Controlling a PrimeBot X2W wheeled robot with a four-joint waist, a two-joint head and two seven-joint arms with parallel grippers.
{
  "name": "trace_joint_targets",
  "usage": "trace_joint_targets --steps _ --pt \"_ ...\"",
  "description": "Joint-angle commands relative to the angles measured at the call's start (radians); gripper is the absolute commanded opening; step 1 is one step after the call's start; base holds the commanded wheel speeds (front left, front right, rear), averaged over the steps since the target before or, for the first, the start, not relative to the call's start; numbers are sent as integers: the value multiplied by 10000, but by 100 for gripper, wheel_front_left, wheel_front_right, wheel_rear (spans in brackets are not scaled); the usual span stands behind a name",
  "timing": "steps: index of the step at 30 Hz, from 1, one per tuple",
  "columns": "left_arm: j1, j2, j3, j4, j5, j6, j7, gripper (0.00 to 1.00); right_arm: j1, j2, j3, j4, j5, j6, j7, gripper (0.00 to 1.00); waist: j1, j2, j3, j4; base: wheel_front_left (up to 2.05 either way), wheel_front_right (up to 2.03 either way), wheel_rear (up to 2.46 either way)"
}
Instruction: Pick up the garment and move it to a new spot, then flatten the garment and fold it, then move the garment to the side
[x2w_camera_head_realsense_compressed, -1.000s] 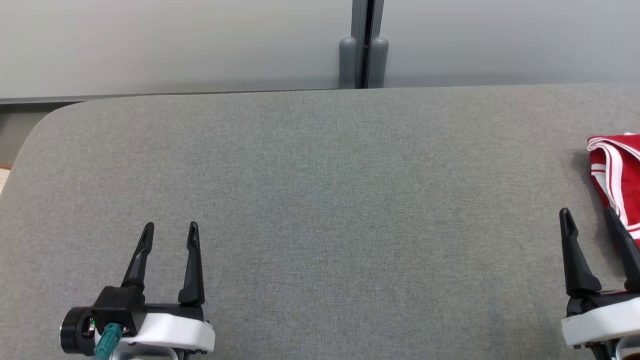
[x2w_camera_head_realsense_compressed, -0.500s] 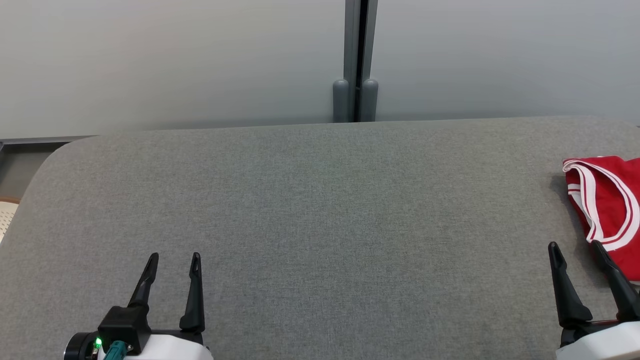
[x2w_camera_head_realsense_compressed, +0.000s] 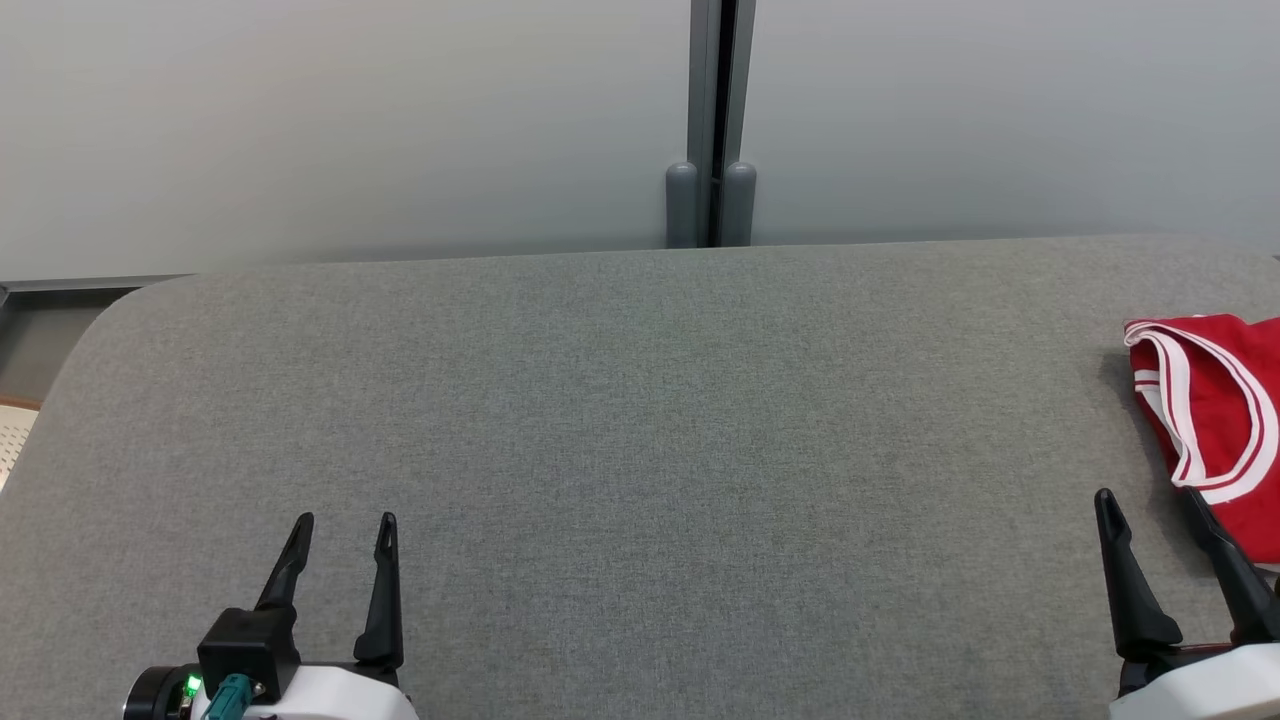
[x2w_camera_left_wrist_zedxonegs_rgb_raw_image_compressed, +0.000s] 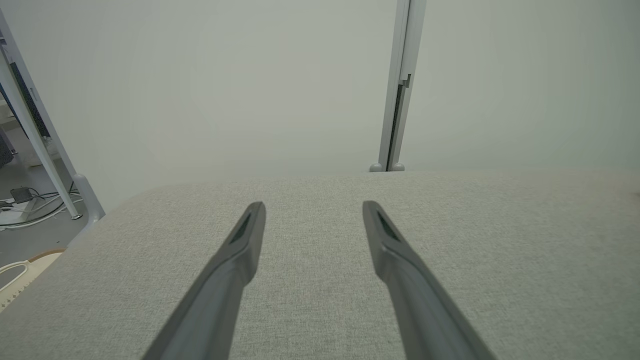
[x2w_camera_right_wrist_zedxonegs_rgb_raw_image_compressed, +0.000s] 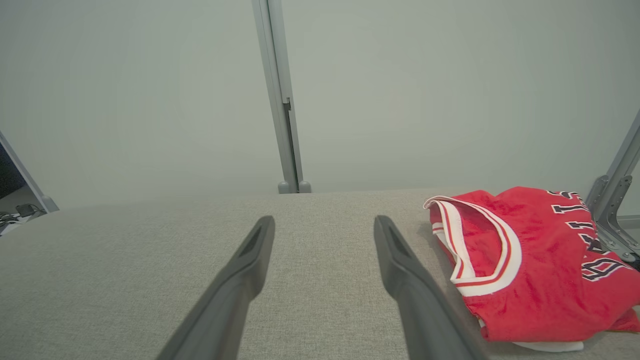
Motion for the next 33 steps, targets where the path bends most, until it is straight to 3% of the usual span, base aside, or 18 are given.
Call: trace_joint_targets --steps 1,26,27,33 --pt "-133 52 12 16 -16 -31 -17 100 -26 6 -33 32 3 0 13 100 0 -1 -11 1 0 0 0" --pt "-144 230 -110 223 -190 89 -22 100 -47 131 59 53 3 0 70 100 0 -1 -74 52 0 0 0" --pt "-63 144 -114 217 -191 50 7 0 -7 132 77 83 7 0 31 0 0 -1 -74 51 0 0 0" --pt "40 -43 0 477 -797 -74 194 0 -35 254 105 514 628 0 26 0 0 -1 -71 36 0 0 0"
